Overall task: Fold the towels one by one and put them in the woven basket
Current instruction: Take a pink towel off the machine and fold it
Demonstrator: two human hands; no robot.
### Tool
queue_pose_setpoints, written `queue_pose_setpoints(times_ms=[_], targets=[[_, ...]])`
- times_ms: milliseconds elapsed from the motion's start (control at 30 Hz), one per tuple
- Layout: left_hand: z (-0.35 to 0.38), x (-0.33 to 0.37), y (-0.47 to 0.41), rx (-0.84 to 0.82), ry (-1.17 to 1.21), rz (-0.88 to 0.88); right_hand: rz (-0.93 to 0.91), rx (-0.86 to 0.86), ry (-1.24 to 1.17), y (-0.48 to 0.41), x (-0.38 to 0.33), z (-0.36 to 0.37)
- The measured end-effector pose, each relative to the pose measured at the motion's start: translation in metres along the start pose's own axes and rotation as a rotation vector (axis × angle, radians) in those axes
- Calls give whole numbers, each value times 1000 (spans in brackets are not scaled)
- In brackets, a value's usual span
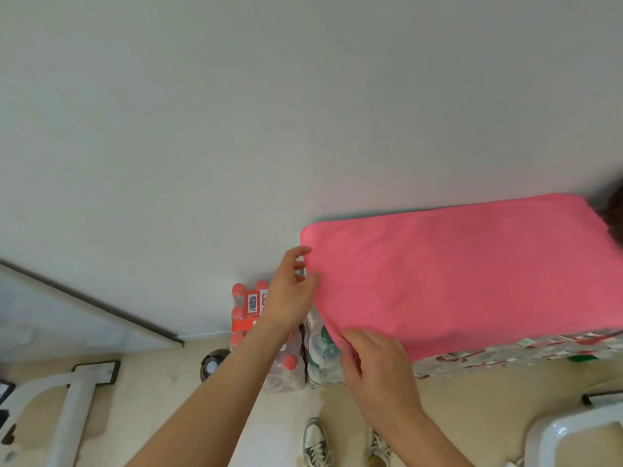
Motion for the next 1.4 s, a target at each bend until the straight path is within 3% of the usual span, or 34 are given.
queue_pose_setpoints(times_ms=[200,300,400,467,533,700,1000,1267,1333,1400], targets=[[14,25,-54,135,-143,36,65,-175,-267,-1,8,-21],[16,29,-59,180,-61,51,111,-296,-406,-4,16,-37],[12,34,-65,130,101,-9,280,-303,-652,-10,25,-58],[8,38,-67,67,156,-17,388,-236,-748,-12,31,-69],[6,45,-65,48,40,71,441,-127,-815,-12,36,-80],[12,75,-57,181,-248,344,475,21,-908,-3,50,-107],[101,146,-38,112,-181,496,544,330,-1069,39,132,-163],[239,195,-39,-7,-287,669,706,588,-811,66,243,-230],[273,198,-43,-40,-379,677,804,600,-506,74,279,-234],[303,194,-48,-63,-516,694,861,463,-175,77,306,-234]])
Point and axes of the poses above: each hand's wrist, its own y-axis away from the middle knuckle, its own z-axis out of the palm, x = y × z, the point moved 1 cm from there along -y, towards the middle knuckle, and after that the axes turned 8 degrees about -z, right-handed, at the moved point
